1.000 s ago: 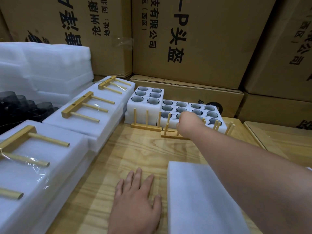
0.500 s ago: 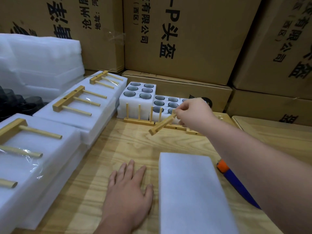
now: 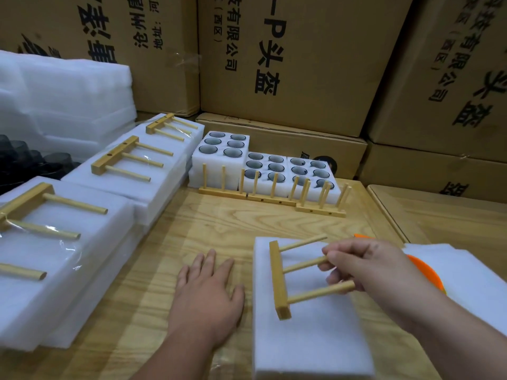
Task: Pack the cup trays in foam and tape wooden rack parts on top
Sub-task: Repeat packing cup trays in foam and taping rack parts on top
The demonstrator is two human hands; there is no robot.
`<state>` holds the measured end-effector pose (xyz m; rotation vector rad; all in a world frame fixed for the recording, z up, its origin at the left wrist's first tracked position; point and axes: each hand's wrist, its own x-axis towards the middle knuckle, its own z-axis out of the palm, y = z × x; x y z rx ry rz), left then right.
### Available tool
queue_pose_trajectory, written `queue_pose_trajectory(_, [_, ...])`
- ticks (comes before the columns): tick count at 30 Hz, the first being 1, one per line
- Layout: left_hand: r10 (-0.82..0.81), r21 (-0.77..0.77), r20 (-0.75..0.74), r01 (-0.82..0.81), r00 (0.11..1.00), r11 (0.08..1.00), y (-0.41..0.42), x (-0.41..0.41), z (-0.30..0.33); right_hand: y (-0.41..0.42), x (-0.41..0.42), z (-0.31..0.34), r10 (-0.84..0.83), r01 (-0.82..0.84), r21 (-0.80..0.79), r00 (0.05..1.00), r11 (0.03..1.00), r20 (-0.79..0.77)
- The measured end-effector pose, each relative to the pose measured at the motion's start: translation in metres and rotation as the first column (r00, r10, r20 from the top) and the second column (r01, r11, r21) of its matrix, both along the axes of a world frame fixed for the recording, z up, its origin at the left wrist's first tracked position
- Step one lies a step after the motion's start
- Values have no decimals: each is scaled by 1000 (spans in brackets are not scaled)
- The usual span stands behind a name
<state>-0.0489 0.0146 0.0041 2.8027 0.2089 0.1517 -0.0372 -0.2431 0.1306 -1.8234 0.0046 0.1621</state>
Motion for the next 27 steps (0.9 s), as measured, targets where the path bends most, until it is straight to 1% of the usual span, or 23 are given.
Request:
queue_pose_trajectory(2, [1, 4, 1, -1, 1000, 1000, 0, 0, 1, -6, -5, -10, 17, -18, -58, 1000, 998, -15])
queue_pose_trajectory(4, [1, 1, -1, -1, 1000, 1000, -1, -1, 1, -11, -6, -17, 35, -34, -160, 999, 987, 1])
queue_pose_trajectory(5, [1, -2, -3, -1, 1000, 1000, -1, -1, 1, -14, -6, -20, 40, -29, -251, 998, 967, 39])
queue_pose_trajectory(7, [2, -2, -5, -2, 1000, 1000, -1, -1, 1, -20, -5, -23, 52, 19, -441, 987, 897, 149])
queue_pose_trajectory(8, [4, -3, -6, -4, 1000, 1000, -1, -1, 1, -21, -4, -23, 62, 39, -488, 980, 872, 188])
queue_pose_trajectory(12, [7, -3, -16, -7, 1000, 1000, -1, -1, 3, -18, 0, -32, 129, 21, -490, 954, 872, 272])
queue_pose_trajectory(13, [7, -1, -18, -7, 1000, 1000, -1, -1, 3, -18, 2, -38, 127, 26, -464, 947, 885, 295])
queue_pose_trajectory(14, [6, 1, -19, -6, 1000, 1000, -2, -1, 3, -16, 4, -44, 99, 33, -402, 948, 915, 304])
queue_pose_trajectory(15, [5, 3, -20, -5, 1000, 1000, -2, -1, 3, -15, 6, -51, 29, 52, -274, 958, 960, 284])
queue_pose_trajectory(16, [5, 7, -22, -4, 1000, 1000, -2, -1, 3, -14, 9, -58, -73, 89, -63, 972, 994, 225])
queue_pose_trajectory(17, [2, 13, -25, -2, 1000, 1000, -2, -1, 3, -12, 12, -64, -173, 151, 165, 976, 975, 130])
queue_pose_trajectory(18, [1, 20, -30, 0, 1000, 1000, -2, -1, 2, -11, 15, -70, -255, 226, 341, 966, 912, 40])
queue_pose_trajectory(19, [0, 20, -33, 0, 999, 1000, -2, -1, 3, -10, 17, -77, -313, 294, 455, 949, 841, -35])
queue_pose_trajectory(20, [0, 20, -37, 0, 999, 1000, -2, -1, 3, -9, 19, -84, -343, 342, 529, 934, 777, -99])
queue_pose_trajectory(21, [-2, 21, -40, 3, 999, 1000, -1, -1, 3, -8, 19, -91, -351, 369, 574, 925, 731, -148])
queue_pose_trajectory(22, [-6, 19, -45, 7, 999, 1000, -1, 0, 2, -5, 18, -96, -349, 381, 598, 921, 705, -175])
queue_pose_trajectory(23, [-9, 15, -48, 10, 999, 1000, 0, 0, 2, -5, 17, -100, -350, 384, 603, 919, 699, -181])
queue_pose_trajectory(26, [-27, 16, -71, 29, 997, 999, 0, -1, 4, -2, 10, -101, -326, 346, 599, 934, 722, -147])
queue_pose_trajectory(27, [-32, 24, -83, 34, 996, 999, 1, -1, 6, -1, 7, -98, -312, 342, 614, 936, 711, -161])
